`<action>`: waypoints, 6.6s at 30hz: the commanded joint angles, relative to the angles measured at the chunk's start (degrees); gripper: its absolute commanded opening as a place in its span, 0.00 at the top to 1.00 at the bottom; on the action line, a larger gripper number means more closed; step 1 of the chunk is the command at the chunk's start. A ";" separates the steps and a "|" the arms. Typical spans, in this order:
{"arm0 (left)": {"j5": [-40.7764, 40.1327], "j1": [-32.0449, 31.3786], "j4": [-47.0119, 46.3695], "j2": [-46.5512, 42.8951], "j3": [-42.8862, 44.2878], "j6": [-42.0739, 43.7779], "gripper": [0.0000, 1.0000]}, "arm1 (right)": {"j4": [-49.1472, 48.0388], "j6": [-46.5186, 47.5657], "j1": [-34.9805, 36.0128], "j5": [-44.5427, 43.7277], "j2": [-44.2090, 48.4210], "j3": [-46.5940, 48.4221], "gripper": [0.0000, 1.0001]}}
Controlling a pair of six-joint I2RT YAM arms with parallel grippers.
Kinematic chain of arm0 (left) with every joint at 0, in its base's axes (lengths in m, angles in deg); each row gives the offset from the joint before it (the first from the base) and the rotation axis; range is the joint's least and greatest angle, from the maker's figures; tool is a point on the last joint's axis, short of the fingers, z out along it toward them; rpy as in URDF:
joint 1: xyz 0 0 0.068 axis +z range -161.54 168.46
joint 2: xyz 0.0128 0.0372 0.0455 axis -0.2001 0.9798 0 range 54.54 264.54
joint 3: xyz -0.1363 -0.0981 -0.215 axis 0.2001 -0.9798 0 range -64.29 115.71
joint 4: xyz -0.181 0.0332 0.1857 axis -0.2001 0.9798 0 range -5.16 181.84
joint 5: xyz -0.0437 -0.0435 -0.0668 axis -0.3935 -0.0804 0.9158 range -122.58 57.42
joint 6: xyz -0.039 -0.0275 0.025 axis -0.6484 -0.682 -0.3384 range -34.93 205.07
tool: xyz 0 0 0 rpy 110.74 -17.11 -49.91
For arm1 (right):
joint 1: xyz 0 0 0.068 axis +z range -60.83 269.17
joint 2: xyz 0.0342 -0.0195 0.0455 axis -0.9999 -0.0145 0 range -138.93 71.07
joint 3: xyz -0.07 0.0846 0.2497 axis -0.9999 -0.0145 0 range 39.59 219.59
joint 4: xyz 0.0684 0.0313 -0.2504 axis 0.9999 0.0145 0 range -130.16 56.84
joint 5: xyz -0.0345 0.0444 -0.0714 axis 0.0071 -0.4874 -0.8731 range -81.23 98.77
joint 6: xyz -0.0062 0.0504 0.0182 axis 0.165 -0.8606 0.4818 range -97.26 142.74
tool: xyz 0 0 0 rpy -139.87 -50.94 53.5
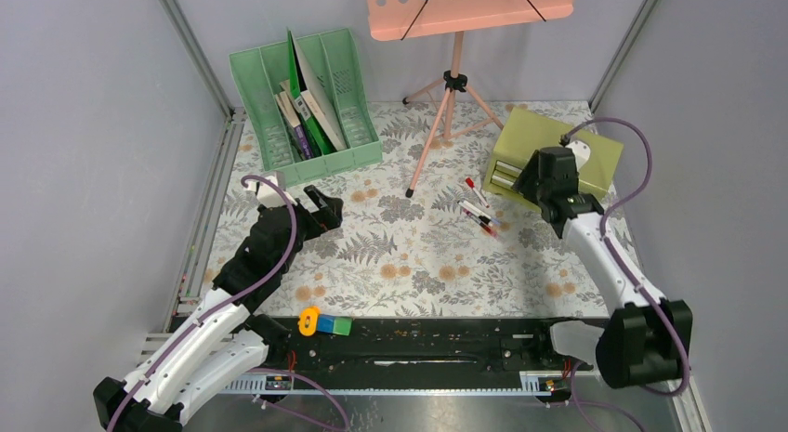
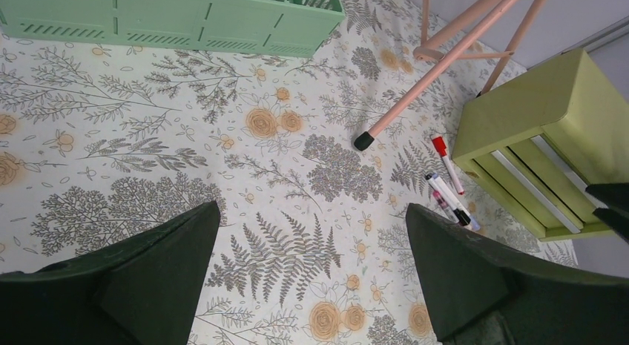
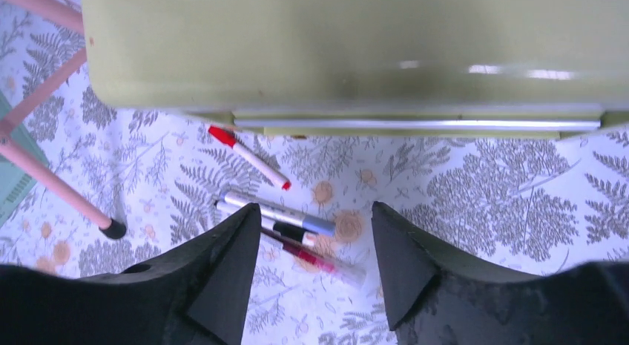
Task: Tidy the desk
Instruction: Close the drawer in the storage box, then open the drawer in the storage box.
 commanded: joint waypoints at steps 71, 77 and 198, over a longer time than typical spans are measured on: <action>40.39 -23.62 -71.57 75.26 27.00 -43.62 0.13 | 33.91 -8.09 -1.08 13.28 38.22 3.86 0.03; 37.01 -24.15 -66.50 83.41 37.20 -44.97 0.16 | 38.11 -7.61 -1.09 13.58 41.36 6.19 0.03; 40.44 -18.35 -41.86 108.73 76.92 -45.46 1.00 | 13.67 7.02 -2.25 2.93 -18.90 22.46 0.40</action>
